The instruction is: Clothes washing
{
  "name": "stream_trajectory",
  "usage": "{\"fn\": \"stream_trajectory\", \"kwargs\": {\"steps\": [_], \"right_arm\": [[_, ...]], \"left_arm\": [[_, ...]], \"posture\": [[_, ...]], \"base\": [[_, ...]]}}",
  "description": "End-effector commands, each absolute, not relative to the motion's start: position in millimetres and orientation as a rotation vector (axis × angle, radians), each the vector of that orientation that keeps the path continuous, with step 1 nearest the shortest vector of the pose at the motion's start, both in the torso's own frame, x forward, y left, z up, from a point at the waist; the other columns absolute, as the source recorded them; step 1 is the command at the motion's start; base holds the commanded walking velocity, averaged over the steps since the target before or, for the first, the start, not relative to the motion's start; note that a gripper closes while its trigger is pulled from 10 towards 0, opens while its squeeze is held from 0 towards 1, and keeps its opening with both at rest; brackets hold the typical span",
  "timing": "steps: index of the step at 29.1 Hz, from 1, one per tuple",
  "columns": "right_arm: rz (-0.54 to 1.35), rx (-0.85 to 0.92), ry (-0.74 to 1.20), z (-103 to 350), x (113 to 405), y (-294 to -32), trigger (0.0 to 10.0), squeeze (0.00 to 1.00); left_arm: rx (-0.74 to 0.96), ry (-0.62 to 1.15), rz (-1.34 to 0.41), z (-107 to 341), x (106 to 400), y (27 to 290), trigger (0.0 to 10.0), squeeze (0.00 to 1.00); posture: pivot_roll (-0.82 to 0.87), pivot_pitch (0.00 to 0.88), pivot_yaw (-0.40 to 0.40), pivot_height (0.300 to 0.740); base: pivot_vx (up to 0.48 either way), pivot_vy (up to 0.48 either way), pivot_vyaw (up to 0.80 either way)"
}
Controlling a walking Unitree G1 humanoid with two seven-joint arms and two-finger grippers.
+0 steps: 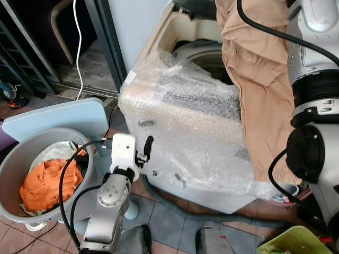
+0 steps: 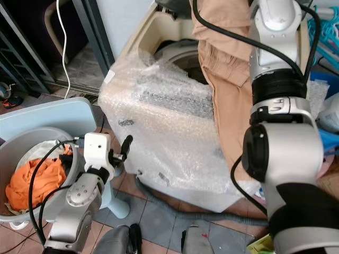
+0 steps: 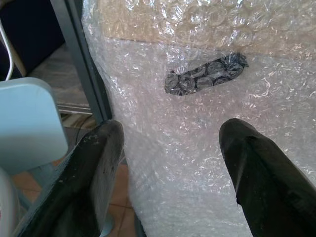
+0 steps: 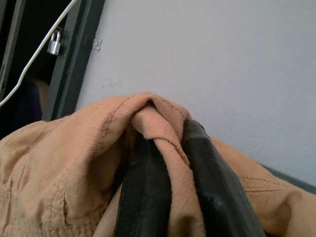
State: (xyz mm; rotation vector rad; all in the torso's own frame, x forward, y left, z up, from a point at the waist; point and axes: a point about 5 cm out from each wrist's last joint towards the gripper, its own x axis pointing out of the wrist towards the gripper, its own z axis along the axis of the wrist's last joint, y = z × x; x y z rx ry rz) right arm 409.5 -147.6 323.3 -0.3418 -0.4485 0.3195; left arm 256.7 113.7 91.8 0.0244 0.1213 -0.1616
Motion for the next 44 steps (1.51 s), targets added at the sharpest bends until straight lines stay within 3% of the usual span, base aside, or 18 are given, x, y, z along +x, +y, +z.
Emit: {"fn": "stream_trajectory", "kwargs": {"steps": [1,2,3,7,11,16,22,25,29,33,39,44], "right_arm": [[0.387,-0.353,-0.287,297,414,-146,10.0,0.0],[0.433,-0.365,-0.195,277,415,-149,10.0,1.0],[0.485,-0.376,-0.103,258,414,-152,10.0,1.0],[0.504,-0.443,-0.088,252,408,-169,10.0,1.0],[0.426,-0.387,-0.364,304,395,-191,10.0,1.0],[0.523,-0.313,-0.439,319,362,-219,10.0,1.0],[0.652,-0.298,-0.283,312,324,-260,10.0,1.0],[0.581,-0.406,-0.193,300,314,-280,10.0,1.0],[0.667,-0.384,-0.122,291,307,-279,10.0,1.0],[0.886,-0.322,0.095,275,281,-280,10.0,1.0],[0.999,-0.316,0.297,248,263,-284,10.0,1.0],[0.977,-0.401,0.437,208,266,-281,10.0,1.0]], "left_arm": [[0.038,0.136,-0.152,91,255,117,10.0,0.0],[0.04,0.142,-0.157,90,255,116,10.0,0.0],[0.043,0.147,-0.161,90,255,116,10.0,0.0],[0.043,0.146,-0.188,90,257,113,10.0,0.0],[0.046,0.151,-0.201,89,259,110,10.0,0.0],[0.056,0.151,-0.2,89,258,110,10.0,0.0],[0.057,0.168,-0.202,87,255,114,10.0,0.0],[0.06,0.174,-0.22,86,256,111,10.0,0.0],[0.059,0.167,-0.224,87,257,109,10.0,0.0],[0.057,0.163,-0.21,88,256,112,10.0,0.0],[0.054,0.168,-0.206,87,254,114,10.0,0.0],[0.053,0.166,-0.21,88,256,112,10.0,0.0]], "posture": [[0.0,0.128,0.015,0.74],[-0.01,0.127,0.018,0.74],[-0.02,0.129,0.022,0.74],[-0.03,0.127,0.025,0.74],[-0.04,0.126,0.028,0.74],[-0.04,0.129,0.03,0.74],[-0.06,0.142,0.039,0.74],[-0.07,0.146,0.044,0.74],[-0.06,0.146,0.043,0.74],[-0.05,0.146,0.036,0.74],[-0.05,0.145,0.032,0.74],[-0.04,0.142,0.035,0.74]], "base": [[0.0,0.0,0.0],[0.0,0.0,0.0],[0.0,0.0,0.0],[0.0,0.0,0.0],[0.0,0.0,0.0],[0.0,0.0,0.0],[0.0,0.0,0.0],[0.0,0.0,0.0],[0.0,0.0,0.0],[0.0,0.0,0.0],[0.0,0.0,0.0],[0.0,0.0,0.0]]}}
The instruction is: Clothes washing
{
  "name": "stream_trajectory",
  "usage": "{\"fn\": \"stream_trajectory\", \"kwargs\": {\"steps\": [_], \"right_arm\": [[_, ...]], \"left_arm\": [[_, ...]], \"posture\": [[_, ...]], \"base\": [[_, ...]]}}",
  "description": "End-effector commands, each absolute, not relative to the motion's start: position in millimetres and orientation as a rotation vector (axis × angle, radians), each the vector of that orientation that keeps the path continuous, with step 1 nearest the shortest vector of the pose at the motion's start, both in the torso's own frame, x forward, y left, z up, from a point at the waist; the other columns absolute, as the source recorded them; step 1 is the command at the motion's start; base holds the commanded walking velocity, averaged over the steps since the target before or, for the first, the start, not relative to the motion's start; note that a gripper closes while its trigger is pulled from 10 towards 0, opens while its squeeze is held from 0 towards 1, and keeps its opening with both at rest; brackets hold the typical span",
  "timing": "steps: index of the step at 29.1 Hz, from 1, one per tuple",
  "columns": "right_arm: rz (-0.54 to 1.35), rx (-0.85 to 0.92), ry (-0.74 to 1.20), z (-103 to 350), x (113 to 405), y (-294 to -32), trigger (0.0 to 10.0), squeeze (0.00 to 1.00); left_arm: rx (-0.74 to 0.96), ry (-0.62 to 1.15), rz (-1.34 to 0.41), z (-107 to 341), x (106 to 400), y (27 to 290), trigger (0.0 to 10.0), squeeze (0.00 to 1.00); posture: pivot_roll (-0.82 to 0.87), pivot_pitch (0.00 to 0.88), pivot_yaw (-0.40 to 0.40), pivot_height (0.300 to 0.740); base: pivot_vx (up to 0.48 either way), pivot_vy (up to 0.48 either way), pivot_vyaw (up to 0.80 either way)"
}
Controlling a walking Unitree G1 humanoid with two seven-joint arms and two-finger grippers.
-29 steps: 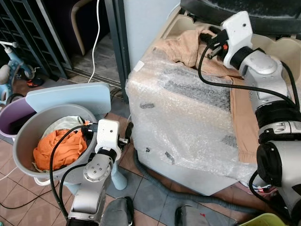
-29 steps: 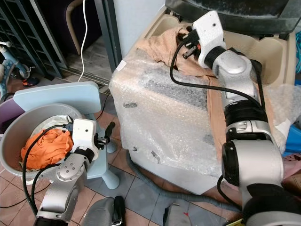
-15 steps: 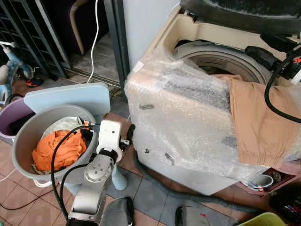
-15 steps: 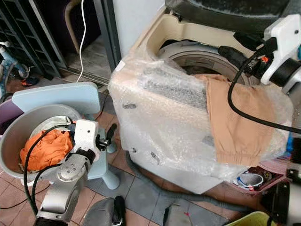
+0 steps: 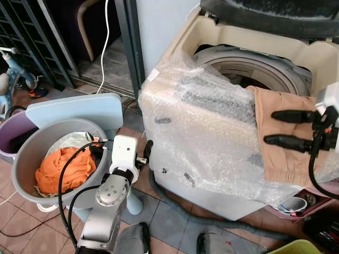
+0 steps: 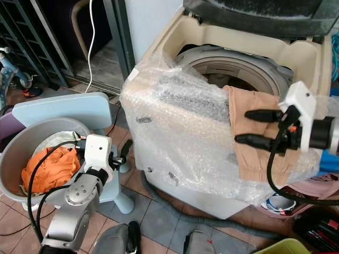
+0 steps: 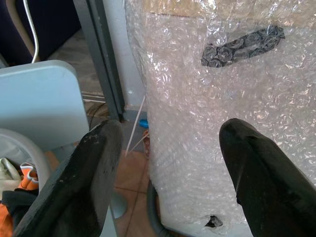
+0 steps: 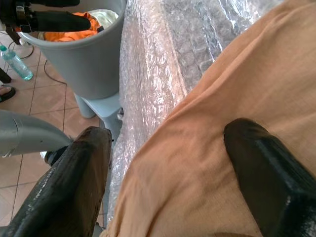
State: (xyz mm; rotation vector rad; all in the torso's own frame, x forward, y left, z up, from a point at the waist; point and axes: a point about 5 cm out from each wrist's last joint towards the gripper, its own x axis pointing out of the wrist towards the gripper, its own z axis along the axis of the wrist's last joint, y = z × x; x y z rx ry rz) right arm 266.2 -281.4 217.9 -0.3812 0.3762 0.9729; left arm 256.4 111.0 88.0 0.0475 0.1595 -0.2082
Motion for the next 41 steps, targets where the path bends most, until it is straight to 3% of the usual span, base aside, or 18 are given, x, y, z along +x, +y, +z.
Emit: {"fn": "stream_trajectory", "kwargs": {"steps": [1,4,7,8,9,10,18,19,20,22,23,24,27,28,32,33,37,41], "right_arm": [[1.0,-0.432,0.455,201,266,-275,10.0,1.0],[0.986,-0.488,0.476,195,269,-272,10.0,1.0],[0.855,-0.619,0.435,192,286,-274,10.0,1.0],[0.725,-0.667,0.328,201,304,-273,10.0,1.0],[0.725,-0.667,0.328,201,304,-273,10.0,1.0],[0.573,-0.64,0.153,225,325,-271,10.0,1.0],[0.214,-0.651,-0.23,289,345,-279,10.0,1.0],[0.159,-0.651,-0.291,298,346,-282,10.0,0.96],[0.12,-0.642,-0.333,304,346,-285,10.0,0.84],[0.102,-0.616,-0.388,312,344,-285,10.0,0.83],[0.087,-0.59,-0.429,317,343,-286,10.0,0.72],[0.073,-0.582,-0.457,321,342,-286,10.0,0.51],[0.08,-0.57,-0.483,322,338,-283,10.0,0.41],[0.096,-0.561,-0.483,321,338,-281,10.0,0.29],[0.155,-0.563,-0.447,312,337,-278,10.0,0.23],[0.236,-0.567,-0.307,288,335,-281,10.0,0.0],[0.358,-0.576,0.053,233,312,-312,10.0,0.0],[0.427,-0.549,0.165,217,298,-319,10.0,0.0]], "left_arm": [[0.053,0.165,-0.21,88,256,112,10.0,0.0],[0.056,0.164,-0.21,88,256,112,10.0,0.0],[0.06,0.161,-0.208,89,257,113,10.0,0.0],[0.063,0.159,-0.203,89,257,114,10.0,0.0],[0.063,0.159,-0.203,89,257,114,10.0,0.0],[0.064,0.158,-0.197,89,258,114,10.0,0.0],[0.063,0.154,-0.19,89,259,112,10.0,0.0],[0.062,0.154,-0.188,89,259,112,10.0,0.0],[0.061,0.154,-0.186,89,259,112,10.0,0.0],[0.061,0.155,-0.184,88,259,112,10.0,0.0],[0.06,0.156,-0.184,88,259,112,10.0,0.0],[0.059,0.157,-0.184,88,259,112,10.0,0.0],[0.057,0.161,-0.188,87,259,111,10.0,0.0],[0.056,0.161,-0.189,87,259,111,10.0,0.0],[0.055,0.16,-0.191,88,260,110,10.0,0.0],[0.055,0.158,-0.19,88,260,110,10.0,0.0],[0.053,0.16,-0.182,88,258,115,10.0,0.0],[0.054,0.176,-0.195,84,258,116,10.0,0.0]], "posture": [[-0.04,0.142,0.035,0.74],[-0.04,0.138,0.036,0.74],[-0.03,0.132,0.034,0.74],[-0.03,0.131,0.03,0.74],[-0.03,0.131,0.03,0.74],[-0.03,0.127,0.027,0.74],[-0.03,0.123,0.018,0.74],[-0.03,0.123,0.017,0.74],[-0.03,0.123,0.017,0.74],[-0.04,0.125,0.017,0.74],[-0.04,0.125,0.017,0.74],[-0.04,0.125,0.016,0.74],[-0.04,0.126,0.017,0.74],[-0.05,0.126,0.017,0.74],[-0.05,0.127,0.016,0.74],[-0.04,0.127,0.016,0.74],[-0.05,0.129,0.018,0.74],[-0.07,0.13,0.03,0.74]], "base": [[0.0,0.0,0.0],[0.0,0.0,0.0],[0.0,0.0,0.0],[0.0,0.0,0.0],[0.0,0.0,0.0],[0.0,0.0,0.0],[0.0,0.0,0.0],[0.0,0.0,0.0],[0.0,0.0,0.0],[0.0,0.0,0.0],[0.0,0.0,0.0],[0.0,0.0,0.0],[0.0,0.0,0.0],[0.0,0.0,0.0],[0.0,0.0,0.0],[0.0,0.0,0.0],[0.0,0.0,0.0],[0.0,0.0,0.0]]}}
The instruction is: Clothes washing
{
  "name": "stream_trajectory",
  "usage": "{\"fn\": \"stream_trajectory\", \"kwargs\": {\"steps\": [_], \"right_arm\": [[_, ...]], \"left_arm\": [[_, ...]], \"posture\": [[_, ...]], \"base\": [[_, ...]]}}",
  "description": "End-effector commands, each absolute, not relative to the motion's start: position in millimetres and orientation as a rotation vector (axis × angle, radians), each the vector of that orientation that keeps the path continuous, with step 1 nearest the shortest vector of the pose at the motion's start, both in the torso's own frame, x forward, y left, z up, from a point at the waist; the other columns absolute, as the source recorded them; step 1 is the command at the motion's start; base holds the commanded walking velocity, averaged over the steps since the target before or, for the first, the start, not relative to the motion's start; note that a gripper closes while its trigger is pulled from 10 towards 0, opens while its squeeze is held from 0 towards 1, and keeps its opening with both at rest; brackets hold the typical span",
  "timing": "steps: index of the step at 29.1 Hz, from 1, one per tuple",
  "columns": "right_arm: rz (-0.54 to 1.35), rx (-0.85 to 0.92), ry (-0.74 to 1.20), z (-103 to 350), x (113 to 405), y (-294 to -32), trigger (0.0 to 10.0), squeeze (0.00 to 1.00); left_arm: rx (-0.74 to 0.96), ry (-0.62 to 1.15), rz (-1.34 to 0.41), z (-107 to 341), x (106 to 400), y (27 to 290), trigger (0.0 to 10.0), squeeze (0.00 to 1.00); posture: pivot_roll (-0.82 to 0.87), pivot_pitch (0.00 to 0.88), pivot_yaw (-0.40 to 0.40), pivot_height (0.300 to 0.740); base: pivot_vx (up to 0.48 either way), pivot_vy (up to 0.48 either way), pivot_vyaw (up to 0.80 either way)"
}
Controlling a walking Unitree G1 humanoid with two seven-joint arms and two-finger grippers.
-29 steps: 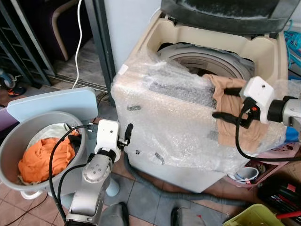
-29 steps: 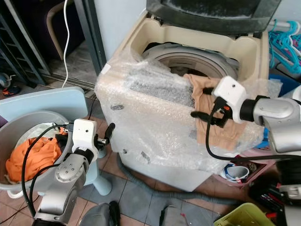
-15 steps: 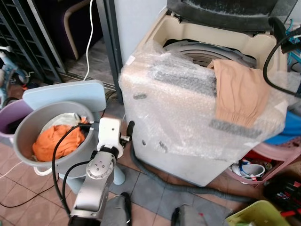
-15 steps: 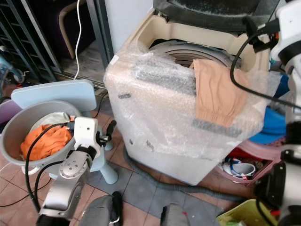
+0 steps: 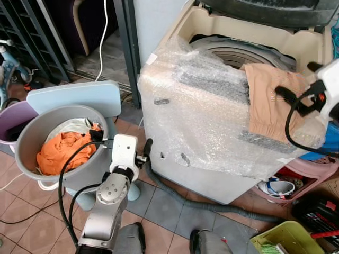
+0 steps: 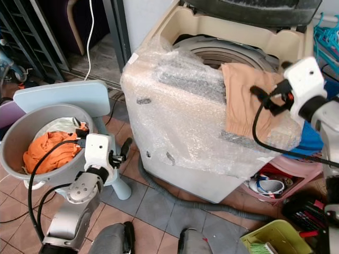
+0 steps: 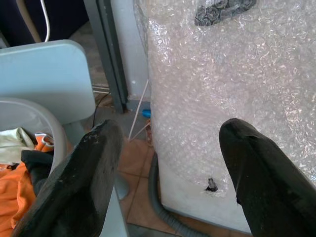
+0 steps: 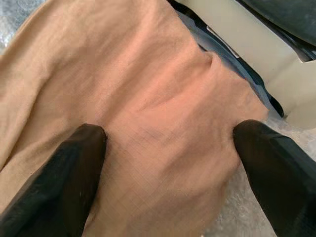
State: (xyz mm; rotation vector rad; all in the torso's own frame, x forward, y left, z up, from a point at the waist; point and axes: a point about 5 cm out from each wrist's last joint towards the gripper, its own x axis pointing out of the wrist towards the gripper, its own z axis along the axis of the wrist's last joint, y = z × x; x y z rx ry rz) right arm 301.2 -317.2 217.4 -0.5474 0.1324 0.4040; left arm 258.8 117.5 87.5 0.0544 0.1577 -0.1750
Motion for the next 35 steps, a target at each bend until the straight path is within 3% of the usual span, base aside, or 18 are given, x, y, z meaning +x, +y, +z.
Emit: {"fn": "stream_trajectory", "kwargs": {"steps": [1,2,3,4,5,14,17,23,30,32,35], "right_arm": [[0.409,-0.556,0.175,214,298,-320,10.0,0.0],[0.392,-0.561,0.178,213,299,-321,10.0,0.0],[0.382,-0.552,0.163,210,302,-317,1.4,0.0],[0.382,-0.552,0.163,210,302,-317,1.4,0.0],[0.387,-0.538,0.155,207,303,-313,0.0,0.0],[0.308,-0.354,0.123,196,317,-301,0.0,0.0],[0.245,-0.255,0.028,210,335,-295,0.0,0.0],[0.29,-0.112,-0.056,238,362,-264,0.0,0.0],[0.323,-0.131,0.014,237,371,-260,0.0,0.0],[0.307,-0.233,-0.07,252,369,-267,0.0,0.0],[0.342,-0.252,-0.137,266,358,-274,0.0,0.0]], "left_arm": [[0.054,0.179,-0.207,84,259,114,10.0,0.0],[0.055,0.181,-0.214,84,260,112,10.0,0.0],[0.053,0.168,-0.224,86,262,108,10.0,0.0],[0.053,0.168,-0.224,86,262,108,10.0,0.0],[0.053,0.162,-0.225,88,264,107,10.0,0.0],[0.061,0.166,-0.214,88,263,112,10.0,0.0],[0.062,0.162,-0.208,88,264,113,10.0,0.0],[0.062,0.155,-0.203,90,266,111,10.0,0.0],[0.061,0.156,-0.177,90,263,115,10.0,0.0],[0.058,0.157,-0.163,90,261,119,10.0,0.0],[0.048,0.158,-0.16,90,260,119,10.0,0.0]], "posture": [[-0.07,0.127,0.031,0.74],[-0.07,0.126,0.032,0.74],[-0.06,0.125,0.036,0.74],[-0.06,0.125,0.036,0.74],[-0.06,0.124,0.038,0.74],[-0.04,0.122,0.036,0.74],[-0.04,0.122,0.035,0.74],[-0.03,0.122,0.023,0.74],[-0.01,0.127,0.006,0.74],[-0.01,0.132,-0.002,0.74],[-0.01,0.134,-0.004,0.74]], "base": [[0.0,0.0,0.0],[0.0,0.0,0.0],[0.0,0.0,0.0],[0.0,0.0,0.0],[0.0,0.0,0.0],[0.0,0.0,0.0],[0.0,0.0,0.0],[0.0,0.0,0.0],[0.0,0.0,0.0],[0.0,0.0,0.0],[0.0,0.0,0.0]]}}
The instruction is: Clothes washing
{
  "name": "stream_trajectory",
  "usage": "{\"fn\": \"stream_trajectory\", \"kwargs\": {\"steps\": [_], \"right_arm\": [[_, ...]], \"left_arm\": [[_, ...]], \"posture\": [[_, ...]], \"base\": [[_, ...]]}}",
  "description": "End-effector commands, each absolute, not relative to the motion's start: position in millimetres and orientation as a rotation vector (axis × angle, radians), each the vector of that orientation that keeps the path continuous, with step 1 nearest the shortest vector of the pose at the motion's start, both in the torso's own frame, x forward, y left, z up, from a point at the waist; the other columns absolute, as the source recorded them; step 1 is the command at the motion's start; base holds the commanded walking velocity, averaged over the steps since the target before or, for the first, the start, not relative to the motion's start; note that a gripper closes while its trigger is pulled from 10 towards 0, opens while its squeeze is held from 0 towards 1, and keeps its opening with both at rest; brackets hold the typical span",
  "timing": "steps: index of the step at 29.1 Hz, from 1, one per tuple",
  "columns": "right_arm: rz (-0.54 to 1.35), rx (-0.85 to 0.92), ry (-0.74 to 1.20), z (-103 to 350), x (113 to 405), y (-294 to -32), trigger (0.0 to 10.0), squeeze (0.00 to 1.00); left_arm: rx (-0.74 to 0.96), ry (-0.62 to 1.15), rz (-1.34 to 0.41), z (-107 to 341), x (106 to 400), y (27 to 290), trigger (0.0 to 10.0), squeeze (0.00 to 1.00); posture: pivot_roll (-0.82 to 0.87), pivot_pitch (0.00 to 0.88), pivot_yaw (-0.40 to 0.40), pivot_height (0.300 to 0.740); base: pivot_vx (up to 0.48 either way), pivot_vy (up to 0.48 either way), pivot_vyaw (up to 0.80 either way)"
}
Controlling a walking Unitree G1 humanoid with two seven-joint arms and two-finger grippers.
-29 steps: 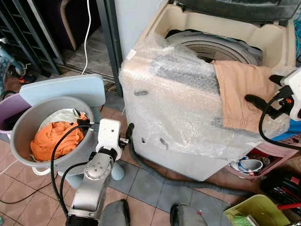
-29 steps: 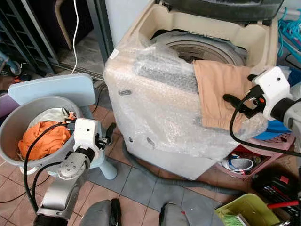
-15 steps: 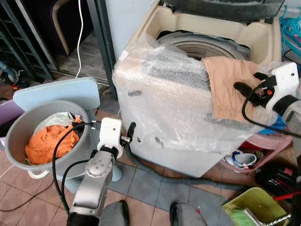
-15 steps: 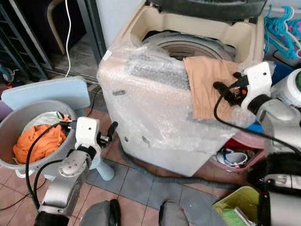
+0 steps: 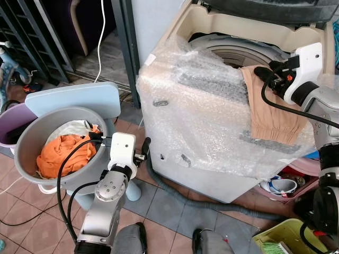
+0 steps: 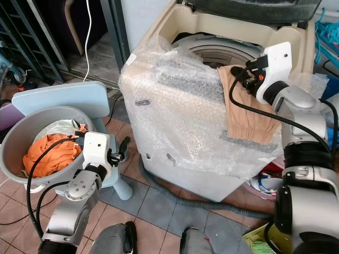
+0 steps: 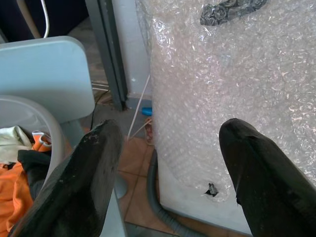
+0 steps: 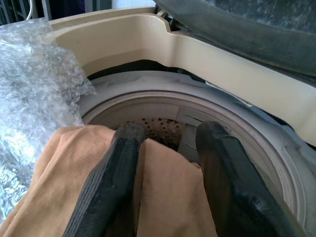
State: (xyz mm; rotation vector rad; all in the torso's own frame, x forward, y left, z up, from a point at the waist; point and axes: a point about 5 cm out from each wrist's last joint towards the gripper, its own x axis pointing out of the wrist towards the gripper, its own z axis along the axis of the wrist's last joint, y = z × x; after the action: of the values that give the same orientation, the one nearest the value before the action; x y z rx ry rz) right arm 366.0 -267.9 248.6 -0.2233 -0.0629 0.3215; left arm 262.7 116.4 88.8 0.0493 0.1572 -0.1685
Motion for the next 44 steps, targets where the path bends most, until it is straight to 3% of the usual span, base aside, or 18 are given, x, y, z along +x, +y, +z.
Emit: {"fn": "stream_trajectory", "kwargs": {"steps": [1,4,5,7,8,10,11,19,23,26,33,44], "right_arm": [[0.376,-0.266,-0.135,267,353,-277,0.0,0.0],[0.517,-0.33,-0.071,264,330,-292,0.0,0.0],[0.55,-0.316,-0.04,262,324,-298,8.7,0.0],[0.57,-0.305,-0.018,261,320,-301,8.7,0.0],[0.652,-0.306,0.082,254,301,-315,10.0,0.0],[0.738,-0.262,0.168,249,282,-324,10.0,0.0],[0.766,-0.224,0.192,248,276,-325,10.0,1.0],[0.999,-0.134,0.412,203,242,-304,10.0,1.0],[1.044,-0.215,0.6,166,230,-296,10.0,1.0],[1.039,-0.218,0.622,152,230,-290,10.0,1.0],[0.767,-0.328,0.359,146,273,-274,10.0,1.0],[0.66,-0.305,0.083,204,288,-287,10.0,1.0]], "left_arm": [[0.047,0.158,-0.161,90,260,119,10.0,0.0],[0.041,0.162,-0.171,89,259,118,10.0,0.0],[0.04,0.162,-0.178,89,260,117,10.0,0.0],[0.04,0.161,-0.183,89,260,116,10.0,0.0],[0.024,0.151,-0.217,90,261,112,10.0,0.0],[0.005,0.142,-0.243,92,263,110,10.0,0.0],[-0.003,0.14,-0.252,92,264,109,10.0,0.0],[-0.01,0.124,-0.289,95,266,103,10.0,0.0],[0.0,0.113,-0.308,96,265,105,10.0,0.0],[0.005,0.116,-0.306,95,265,107,10.0,0.0],[0.017,0.115,-0.299,95,266,108,10.0,0.0],[0.02,0.104,-0.292,97,269,107,10.0,0.0]], "posture": [[-0.01,0.136,-0.001,0.74],[-0.02,0.137,0.004,0.74],[-0.03,0.136,0.01,0.74],[-0.04,0.136,0.011,0.74],[-0.05,0.133,0.02,0.74],[-0.06,0.131,0.025,0.74],[-0.07,0.128,0.026,0.74],[-0.07,0.115,0.037,0.74],[-0.05,0.108,0.039,0.74],[-0.05,0.108,0.039,0.74],[-0.04,0.106,0.036,0.74],[-0.05,0.094,0.038,0.74]], "base": [[0.0,0.0,0.0],[0.0,0.0,0.0],[0.0,0.0,0.0],[0.0,0.0,0.0],[0.0,0.0,0.0],[0.0,0.0,0.0],[0.0,0.0,0.0],[0.0,0.0,0.0],[0.0,0.0,0.0],[0.0,0.0,0.0],[0.0,0.0,0.0],[0.0,0.0,0.0]]}}
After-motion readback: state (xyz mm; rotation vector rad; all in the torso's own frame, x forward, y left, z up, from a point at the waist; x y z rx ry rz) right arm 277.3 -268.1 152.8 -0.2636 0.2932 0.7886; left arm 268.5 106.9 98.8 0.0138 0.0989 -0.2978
